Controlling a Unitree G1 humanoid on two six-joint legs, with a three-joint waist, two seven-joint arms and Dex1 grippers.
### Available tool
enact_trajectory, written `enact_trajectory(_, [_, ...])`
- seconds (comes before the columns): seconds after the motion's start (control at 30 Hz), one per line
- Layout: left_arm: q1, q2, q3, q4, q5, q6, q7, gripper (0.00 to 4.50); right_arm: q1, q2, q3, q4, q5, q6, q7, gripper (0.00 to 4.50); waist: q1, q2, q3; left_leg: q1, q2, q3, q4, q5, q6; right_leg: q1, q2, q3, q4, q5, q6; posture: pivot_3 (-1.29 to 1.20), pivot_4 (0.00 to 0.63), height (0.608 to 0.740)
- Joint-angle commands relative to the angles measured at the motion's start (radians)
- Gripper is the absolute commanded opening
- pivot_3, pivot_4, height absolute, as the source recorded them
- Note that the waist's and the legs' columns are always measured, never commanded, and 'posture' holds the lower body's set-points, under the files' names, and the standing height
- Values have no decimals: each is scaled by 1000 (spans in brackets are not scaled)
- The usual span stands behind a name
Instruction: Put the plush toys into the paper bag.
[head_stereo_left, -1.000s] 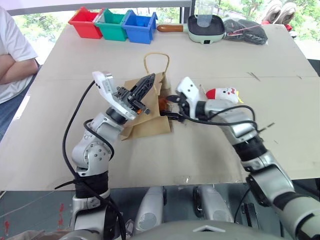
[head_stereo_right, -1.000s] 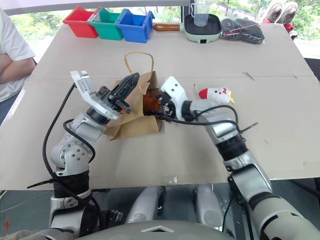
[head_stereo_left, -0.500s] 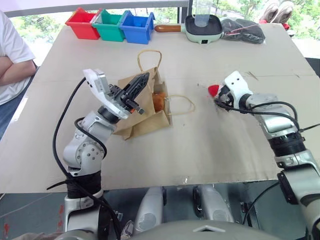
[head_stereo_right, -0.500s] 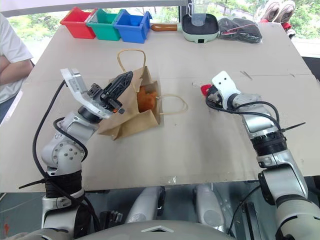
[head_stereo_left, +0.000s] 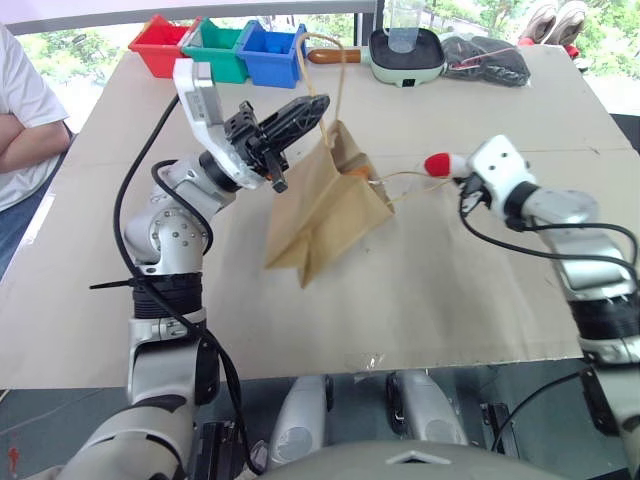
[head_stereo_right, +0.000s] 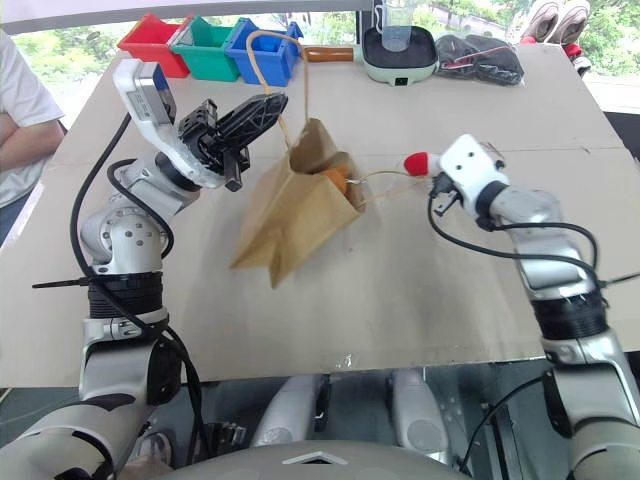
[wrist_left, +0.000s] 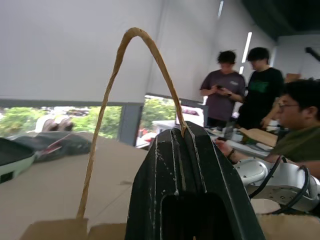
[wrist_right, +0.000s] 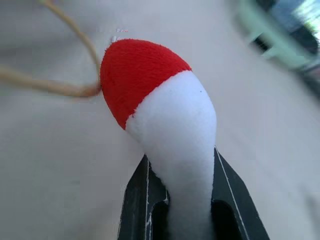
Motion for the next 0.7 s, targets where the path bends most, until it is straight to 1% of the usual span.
enact_trajectory(0.03, [90, 59, 31, -15, 19, -15, -59, 0, 87, -54, -125, -222, 58, 69, 17, 59, -4, 1, 0, 1, 1, 1, -2, 0, 0, 0, 0, 1, 0, 0, 0, 0, 150, 740])
enact_trajectory(0.17, [197, 78, 61, -69, 20, -21, -40, 0, 173, -106, -246, -404, 159, 80, 79, 59, 2, 2, 1, 1, 1, 0, -2, 0, 0, 0, 1, 0, 0, 0, 0, 0, 150, 740])
enact_trajectory(0.23, [219, 76, 73, -92, 9, -13, -20, 0, 156, -116, -259, -441, 200, 87, 91, 59, 4, 1, 1, 0, 1, 0, -1, 0, 0, 0, 0, 0, 0, 0, 0, 0, 150, 740])
enact_trajectory(0.33, [246, 70, 87, -128, -13, 4, 9, 0, 97, -123, -239, -456, 227, 82, 106, 59, 5, 1, 1, 1, 1, 0, 1, 0, 0, 1, 0, 0, 0, 0, 0, 0, 150, 740])
enact_trajectory(0.47, [292, 49, 110, -184, -45, 25, 74, 0, -27, -89, -99, -480, 282, 79, 179, 59, 2, 2, 1, 2, 1, 1, 2, 0, 0, 1, 0, 1, 0, 0, 0, 0, 150, 740])
enact_trajectory(0.53, [301, 32, 116, -210, -63, 29, 104, 0, -43, -81, -39, -493, 294, 87, 209, 59, 4, 1, 1, 1, 2, 0, 1, 0, 0, 1, 1, 0, 0, 0, 0, 0, 150, 740])
enact_trajectory(0.63, [316, 13, 122, -245, -87, 36, 139, 0, -50, -66, 71, -470, 235, 65, 210, 59, 12, 1, 1, 0, 2, -2, 1, 0, 0, 1, 0, -3, 0, 0, 0, 0, 150, 740])
enact_trajectory(0.7, [330, 6, 119, -265, -96, 36, 153, 0, -67, -29, 154, -427, 176, 55, 180, 59, 12, 1, 1, 0, 2, -1, 1, 0, 0, 1, -2, -1, -1, 0, 0, 0, 150, 740])
